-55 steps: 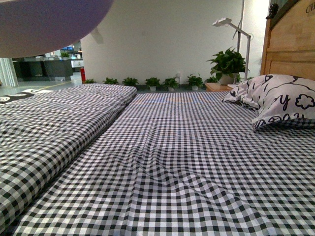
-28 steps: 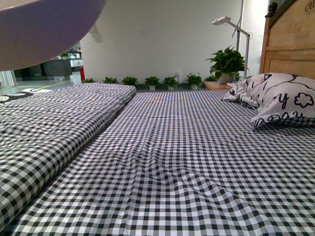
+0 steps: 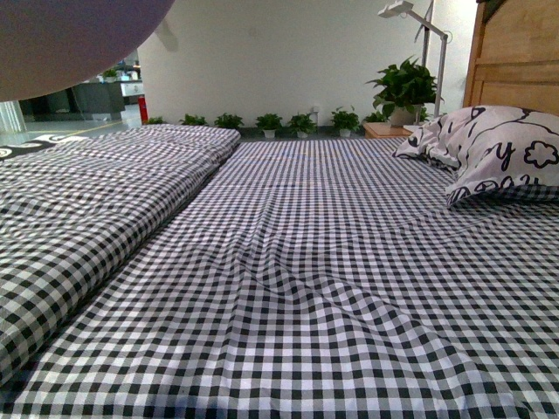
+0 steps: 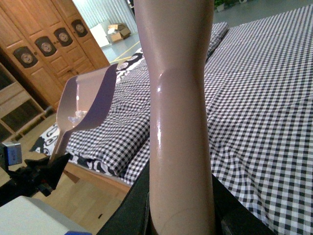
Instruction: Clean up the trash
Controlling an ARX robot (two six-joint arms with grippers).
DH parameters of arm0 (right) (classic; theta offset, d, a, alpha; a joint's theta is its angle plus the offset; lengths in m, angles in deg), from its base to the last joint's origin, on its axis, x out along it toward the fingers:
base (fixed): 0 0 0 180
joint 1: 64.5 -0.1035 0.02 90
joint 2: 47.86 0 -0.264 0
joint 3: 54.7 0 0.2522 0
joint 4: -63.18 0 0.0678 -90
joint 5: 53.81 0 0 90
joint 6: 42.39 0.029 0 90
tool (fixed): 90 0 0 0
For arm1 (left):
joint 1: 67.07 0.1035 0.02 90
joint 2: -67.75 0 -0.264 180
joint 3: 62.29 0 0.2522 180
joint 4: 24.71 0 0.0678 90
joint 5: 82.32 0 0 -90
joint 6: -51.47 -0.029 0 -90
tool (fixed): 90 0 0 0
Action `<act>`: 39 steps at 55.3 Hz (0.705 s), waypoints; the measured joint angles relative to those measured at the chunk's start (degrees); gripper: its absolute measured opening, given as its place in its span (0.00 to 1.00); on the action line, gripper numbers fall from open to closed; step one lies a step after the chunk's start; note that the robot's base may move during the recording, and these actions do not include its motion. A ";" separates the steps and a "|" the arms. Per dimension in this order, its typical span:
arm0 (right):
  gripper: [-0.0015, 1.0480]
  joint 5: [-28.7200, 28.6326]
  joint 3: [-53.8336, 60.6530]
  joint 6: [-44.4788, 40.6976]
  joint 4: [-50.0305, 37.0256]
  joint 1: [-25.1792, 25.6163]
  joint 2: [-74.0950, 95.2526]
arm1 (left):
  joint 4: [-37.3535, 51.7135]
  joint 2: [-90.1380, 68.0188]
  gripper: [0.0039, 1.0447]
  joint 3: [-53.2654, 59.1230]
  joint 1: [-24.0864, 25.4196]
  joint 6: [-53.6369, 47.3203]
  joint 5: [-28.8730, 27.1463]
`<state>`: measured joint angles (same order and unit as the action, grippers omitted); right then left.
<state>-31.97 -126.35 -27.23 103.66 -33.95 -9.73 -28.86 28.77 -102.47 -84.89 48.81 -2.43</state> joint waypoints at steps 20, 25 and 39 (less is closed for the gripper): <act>0.18 0.02 0.00 0.00 0.00 0.00 0.00 | 0.00 0.00 0.25 0.00 0.00 0.02 0.00; 0.18 -0.02 0.00 0.00 0.00 0.00 -0.02 | 0.00 0.00 0.25 0.00 0.00 0.02 0.02; 0.18 0.00 0.00 0.00 0.00 0.00 -0.02 | 0.00 0.00 0.25 0.00 0.00 0.02 0.00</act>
<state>-31.97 -126.35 -27.23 103.66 -33.95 -9.75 -28.86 28.77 -102.47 -84.89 48.84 -2.43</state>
